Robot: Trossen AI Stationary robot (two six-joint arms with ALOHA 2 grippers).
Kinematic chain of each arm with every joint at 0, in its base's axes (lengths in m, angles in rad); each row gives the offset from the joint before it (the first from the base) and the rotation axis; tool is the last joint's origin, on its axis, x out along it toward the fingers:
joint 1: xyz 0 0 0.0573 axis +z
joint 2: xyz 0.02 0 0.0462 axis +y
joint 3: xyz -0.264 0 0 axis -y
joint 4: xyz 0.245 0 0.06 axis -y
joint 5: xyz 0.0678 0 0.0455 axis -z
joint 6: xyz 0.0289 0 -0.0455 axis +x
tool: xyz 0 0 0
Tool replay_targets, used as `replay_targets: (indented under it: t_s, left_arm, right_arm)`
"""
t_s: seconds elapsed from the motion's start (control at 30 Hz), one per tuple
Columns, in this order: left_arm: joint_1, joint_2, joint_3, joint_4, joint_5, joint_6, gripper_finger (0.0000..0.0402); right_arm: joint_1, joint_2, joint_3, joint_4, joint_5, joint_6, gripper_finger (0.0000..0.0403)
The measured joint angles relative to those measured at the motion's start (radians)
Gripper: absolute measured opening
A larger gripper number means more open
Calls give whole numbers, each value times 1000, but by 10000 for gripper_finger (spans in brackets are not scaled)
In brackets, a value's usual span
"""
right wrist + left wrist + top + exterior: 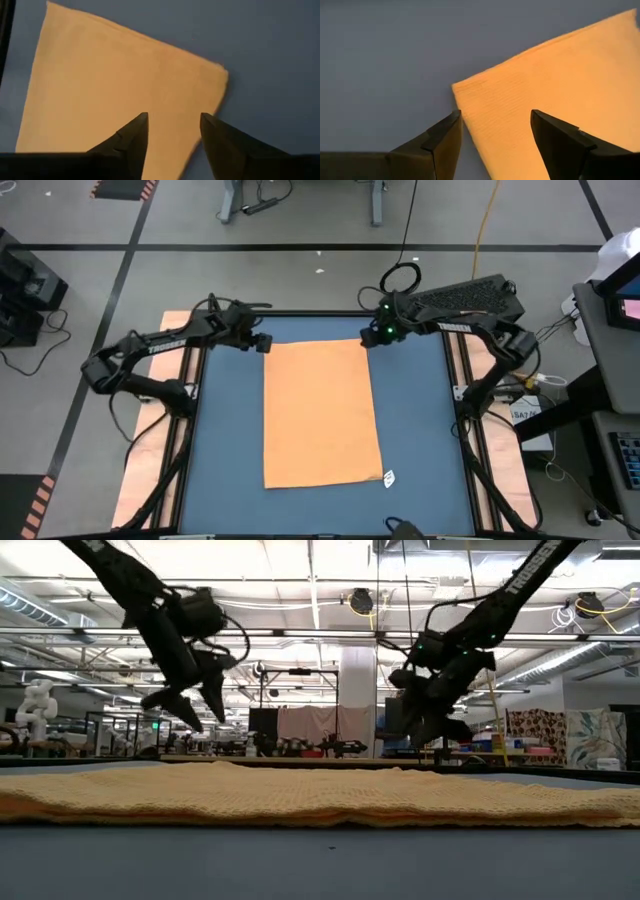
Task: Roll towel
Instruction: Roll the yellow towel
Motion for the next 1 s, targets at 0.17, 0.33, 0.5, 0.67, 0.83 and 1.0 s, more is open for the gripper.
replay_targets:
  t_s: [0.17, 0.33, 0.5, 0.67, 0.83, 1.0]
  left_arm:
    - [4, 97, 0, 55, 11, 42, 238]
    - [5, 160, 0, 74, 25, 18, 238]
    - [28, 162, 0, 80, 20, -70, 238]
    - [89, 172, 0, 85, 23, -112, 238]
    - [135, 224, 2, 157, 83, -66, 236]
    - [137, 291, 2, 202, 147, -55, 218]
  right_arm:
    - [27, 72, 93, 4, -5, 10, 189]
    - [35, 90, 132, -2, -4, 10, 192]
    - [36, 86, 137, -60, -10, 0, 192]
    - [36, 85, 137, -125, -38, -39, 192]
    - [36, 85, 137, -142, -49, -78, 192]
    - [20, 85, 137, -112, -16, -69, 192]
